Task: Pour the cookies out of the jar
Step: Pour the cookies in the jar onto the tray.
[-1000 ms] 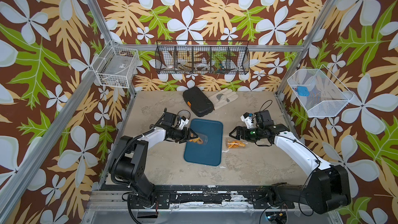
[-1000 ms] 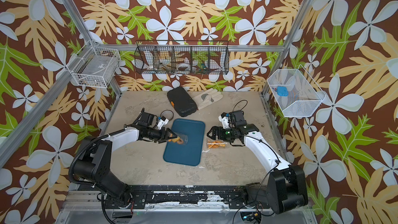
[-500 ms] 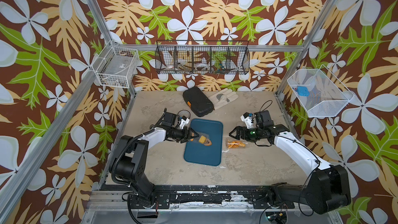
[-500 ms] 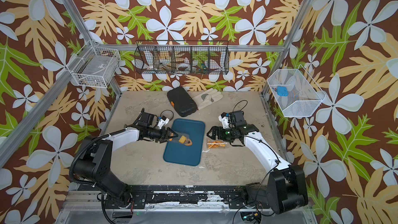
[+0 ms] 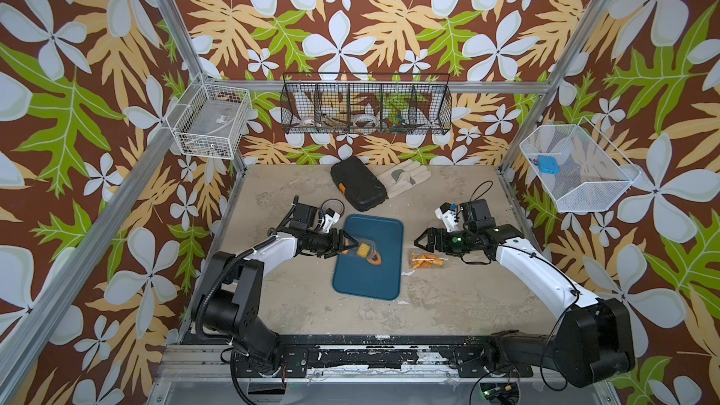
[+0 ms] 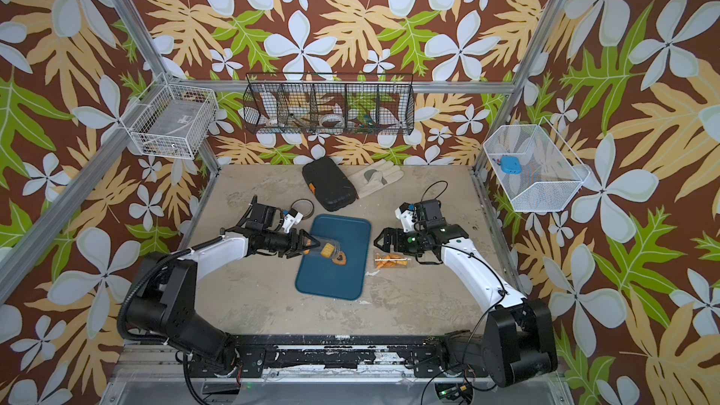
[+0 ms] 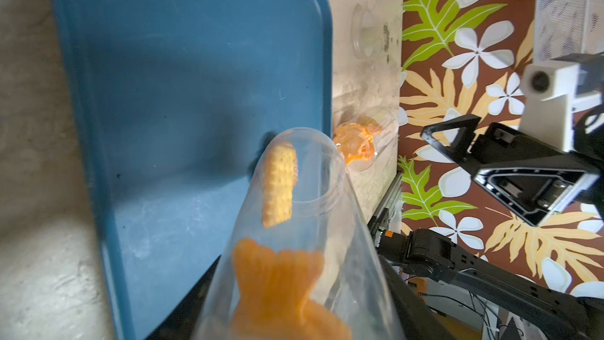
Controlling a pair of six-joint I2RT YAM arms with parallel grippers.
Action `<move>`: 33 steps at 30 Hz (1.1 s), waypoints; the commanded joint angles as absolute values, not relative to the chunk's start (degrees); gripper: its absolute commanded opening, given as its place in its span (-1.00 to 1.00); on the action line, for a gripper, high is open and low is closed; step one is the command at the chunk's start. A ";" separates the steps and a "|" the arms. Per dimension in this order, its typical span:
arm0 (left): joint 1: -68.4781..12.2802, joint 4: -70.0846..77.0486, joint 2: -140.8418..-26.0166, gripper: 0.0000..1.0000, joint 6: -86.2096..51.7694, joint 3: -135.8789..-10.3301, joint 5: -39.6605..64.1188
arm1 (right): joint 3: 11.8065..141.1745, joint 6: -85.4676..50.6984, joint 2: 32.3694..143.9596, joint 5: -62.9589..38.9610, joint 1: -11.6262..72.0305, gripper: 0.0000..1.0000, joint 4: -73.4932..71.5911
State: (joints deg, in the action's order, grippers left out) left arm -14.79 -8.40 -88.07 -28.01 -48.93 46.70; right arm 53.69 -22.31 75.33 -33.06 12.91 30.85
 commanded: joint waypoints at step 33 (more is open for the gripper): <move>-14.17 -11.31 -84.40 -0.48 -31.00 -48.81 41.95 | 53.61 -22.77 75.18 -33.65 15.78 0.95 29.20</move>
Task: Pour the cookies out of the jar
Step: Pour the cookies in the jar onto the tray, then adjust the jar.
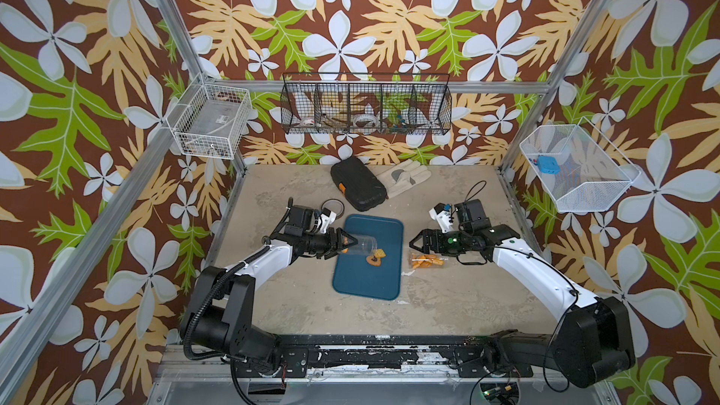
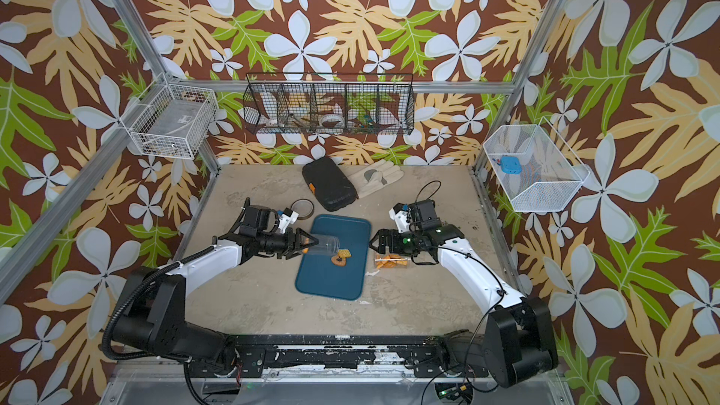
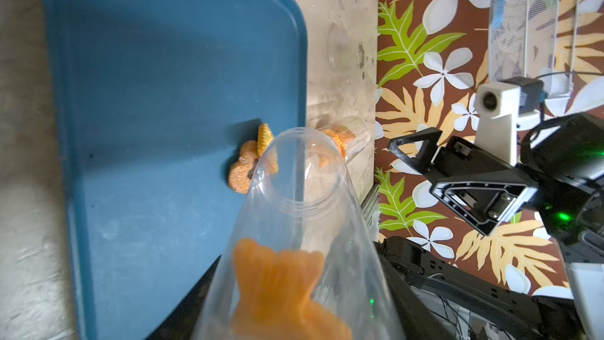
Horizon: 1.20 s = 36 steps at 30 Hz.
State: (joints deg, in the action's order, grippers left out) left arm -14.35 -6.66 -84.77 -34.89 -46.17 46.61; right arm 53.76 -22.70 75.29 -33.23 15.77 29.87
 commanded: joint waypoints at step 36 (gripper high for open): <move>-13.67 21.69 -82.82 -0.09 -55.96 -36.59 63.94 | 58.91 -35.10 89.80 -53.44 25.12 0.61 5.04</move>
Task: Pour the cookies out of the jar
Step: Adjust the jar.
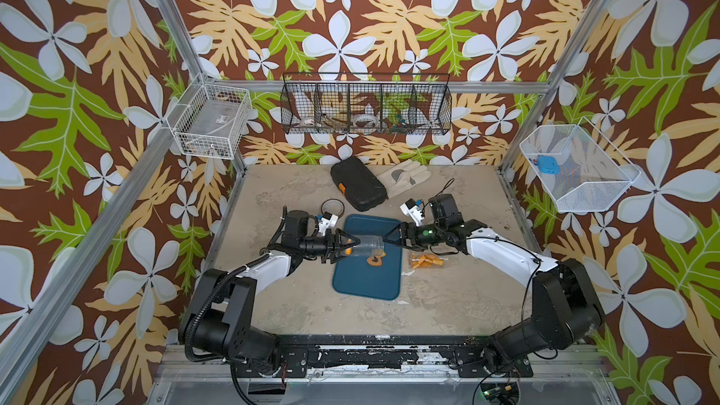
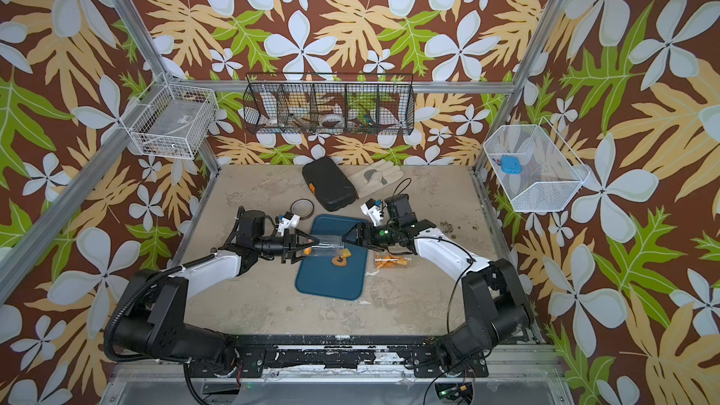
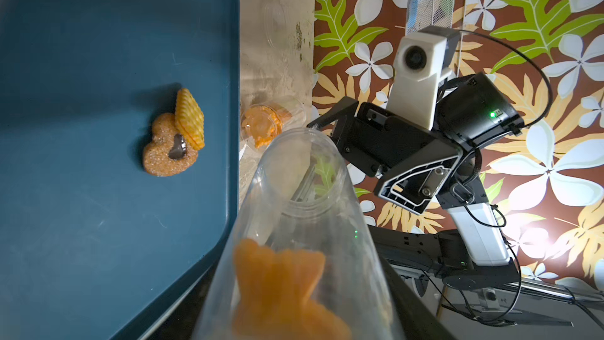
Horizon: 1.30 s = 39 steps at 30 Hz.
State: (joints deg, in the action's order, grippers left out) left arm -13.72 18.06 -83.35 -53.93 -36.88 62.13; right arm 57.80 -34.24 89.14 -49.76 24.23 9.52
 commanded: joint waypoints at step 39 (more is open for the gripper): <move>-10.46 66.44 -84.65 0.53 -87.94 -25.86 66.80 | 54.36 -42.29 90.18 -57.74 28.04 -1.00 -4.83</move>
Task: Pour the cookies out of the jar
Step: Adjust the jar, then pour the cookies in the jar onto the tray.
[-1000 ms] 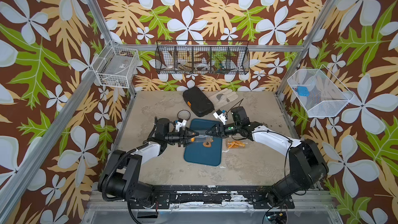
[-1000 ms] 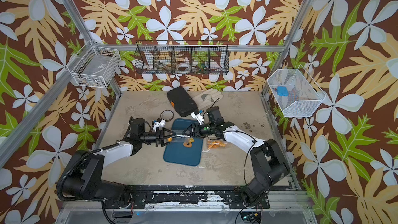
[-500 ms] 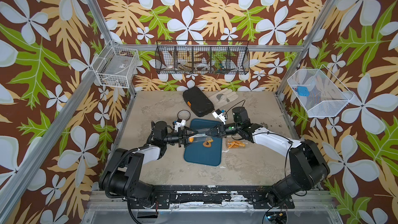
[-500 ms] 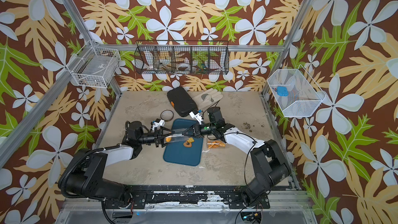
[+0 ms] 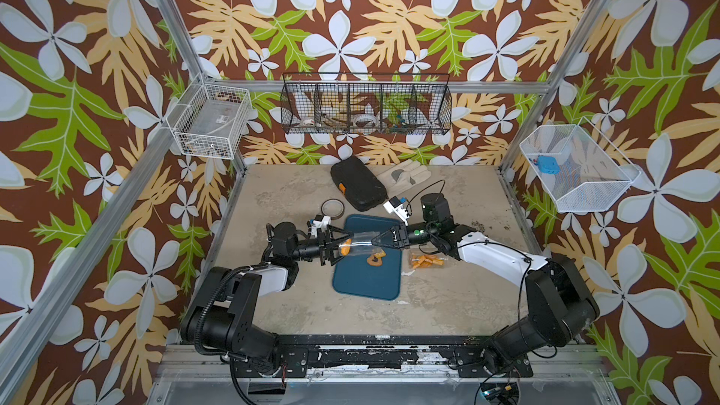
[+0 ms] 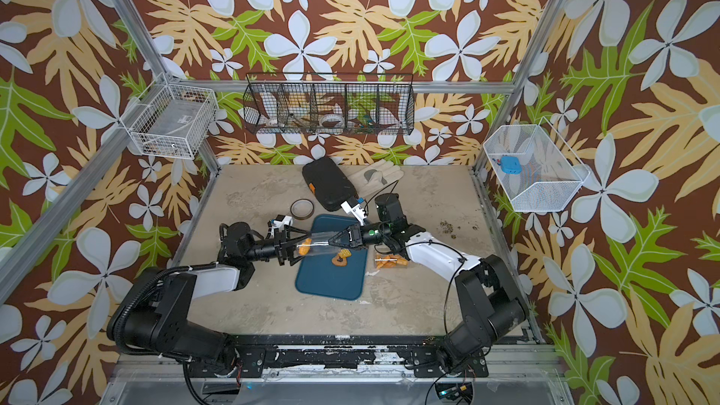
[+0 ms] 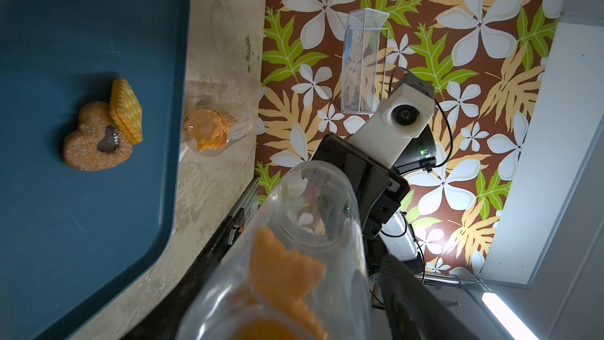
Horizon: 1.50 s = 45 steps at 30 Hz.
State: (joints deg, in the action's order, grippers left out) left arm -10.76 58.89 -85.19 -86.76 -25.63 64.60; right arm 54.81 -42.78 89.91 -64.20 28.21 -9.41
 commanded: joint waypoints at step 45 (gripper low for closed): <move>-25.47 -30.34 -80.99 0.15 -16.42 -63.44 12.39 | 52.24 -30.99 79.96 -45.65 20.14 0.20 15.11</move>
State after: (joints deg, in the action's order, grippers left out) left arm -24.71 -26.59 -81.32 -19.27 -62.74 20.18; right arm 52.80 -30.85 80.36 -46.02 20.18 16.25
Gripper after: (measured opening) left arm 0.648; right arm 0.601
